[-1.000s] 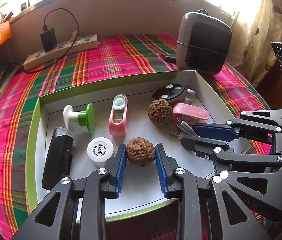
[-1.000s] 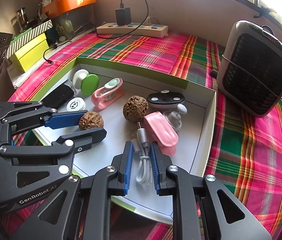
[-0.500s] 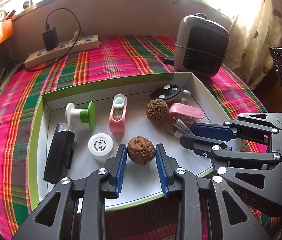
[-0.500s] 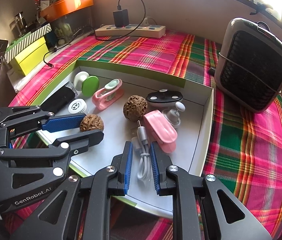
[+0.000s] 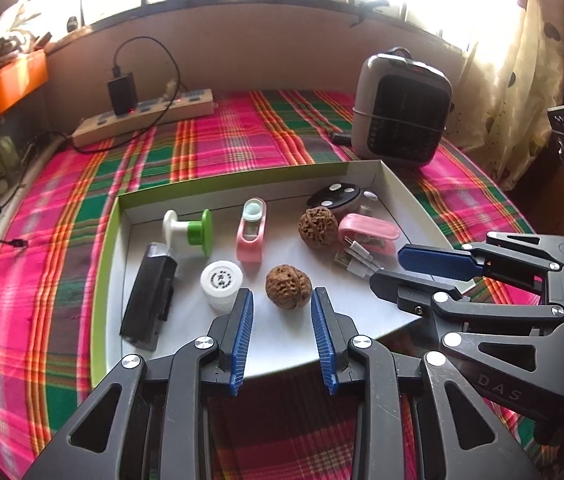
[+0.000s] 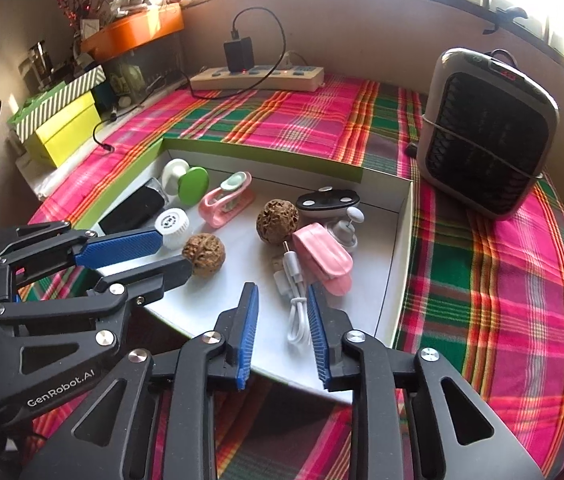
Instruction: Organize objects
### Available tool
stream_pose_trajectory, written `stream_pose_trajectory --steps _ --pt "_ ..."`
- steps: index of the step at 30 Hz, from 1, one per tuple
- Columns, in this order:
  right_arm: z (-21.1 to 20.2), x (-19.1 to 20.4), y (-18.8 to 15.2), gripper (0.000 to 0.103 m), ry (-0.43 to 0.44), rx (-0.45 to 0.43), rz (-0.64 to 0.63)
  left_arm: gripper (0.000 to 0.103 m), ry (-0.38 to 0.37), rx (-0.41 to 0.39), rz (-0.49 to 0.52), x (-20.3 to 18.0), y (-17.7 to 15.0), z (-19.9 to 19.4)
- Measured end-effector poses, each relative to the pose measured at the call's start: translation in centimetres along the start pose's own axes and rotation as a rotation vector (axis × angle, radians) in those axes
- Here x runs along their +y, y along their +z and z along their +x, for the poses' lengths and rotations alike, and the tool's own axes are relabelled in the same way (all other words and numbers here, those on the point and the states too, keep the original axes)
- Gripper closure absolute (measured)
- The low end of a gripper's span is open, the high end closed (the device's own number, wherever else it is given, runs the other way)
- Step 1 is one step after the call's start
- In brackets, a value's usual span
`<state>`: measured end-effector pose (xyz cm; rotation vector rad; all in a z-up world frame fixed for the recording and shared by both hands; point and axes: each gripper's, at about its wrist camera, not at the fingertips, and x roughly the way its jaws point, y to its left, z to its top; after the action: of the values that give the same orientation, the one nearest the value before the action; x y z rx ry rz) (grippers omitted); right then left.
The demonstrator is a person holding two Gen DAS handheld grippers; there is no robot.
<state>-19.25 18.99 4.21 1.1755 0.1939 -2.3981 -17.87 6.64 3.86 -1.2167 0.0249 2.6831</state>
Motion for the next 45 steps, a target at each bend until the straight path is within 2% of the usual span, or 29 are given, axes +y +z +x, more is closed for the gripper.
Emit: stream_pose_trajectory --steps 2,10,14,21,24,27,31,40,45 --pt "-0.5 0.2 -0.2 0.071 0.001 -0.014 0.013 0.075 0.023 -0.009 0.004 -0.1 -0.3 -0.5" --pt "-2.2 1.4 -1.0 0.068 -0.015 -0.049 0.027 0.075 0.046 -0.026 -0.033 0.2 -1.4 -2.4" --pt "-2.9 2.0 -1.6 0.062 -0.017 -0.060 0.034 0.075 0.073 -0.031 -0.036 0.2 -2.1 -3.3" --pt "-3.7 3.0 -2.8 0.061 -0.062 -0.066 0.045 0.075 0.111 -0.034 -0.052 0.4 -3.6 -4.2" --pt "-4.0 3.0 -3.5 0.061 -0.072 -0.066 0.067 0.075 0.187 -0.045 -0.043 0.2 -4.4 -4.6" --pt "-4.0 3.1 -4.1 0.060 -0.083 -0.060 0.082 0.075 0.170 -0.026 -0.058 0.4 -5.1 -4.6" --pt "-4.0 3.4 -5.2 0.053 -0.095 -0.048 0.094 0.075 0.175 0.001 -0.059 0.4 -6.2 -4.4" --pt "-3.5 3.4 -7.0 0.052 -0.134 -0.009 0.154 0.075 0.187 0.029 -0.086 0.5 -8.2 -4.1" --pt "-3.5 3.8 -7.7 0.052 -0.149 0.000 0.145 0.075 0.179 0.040 -0.109 0.6 -8.9 -4.1"
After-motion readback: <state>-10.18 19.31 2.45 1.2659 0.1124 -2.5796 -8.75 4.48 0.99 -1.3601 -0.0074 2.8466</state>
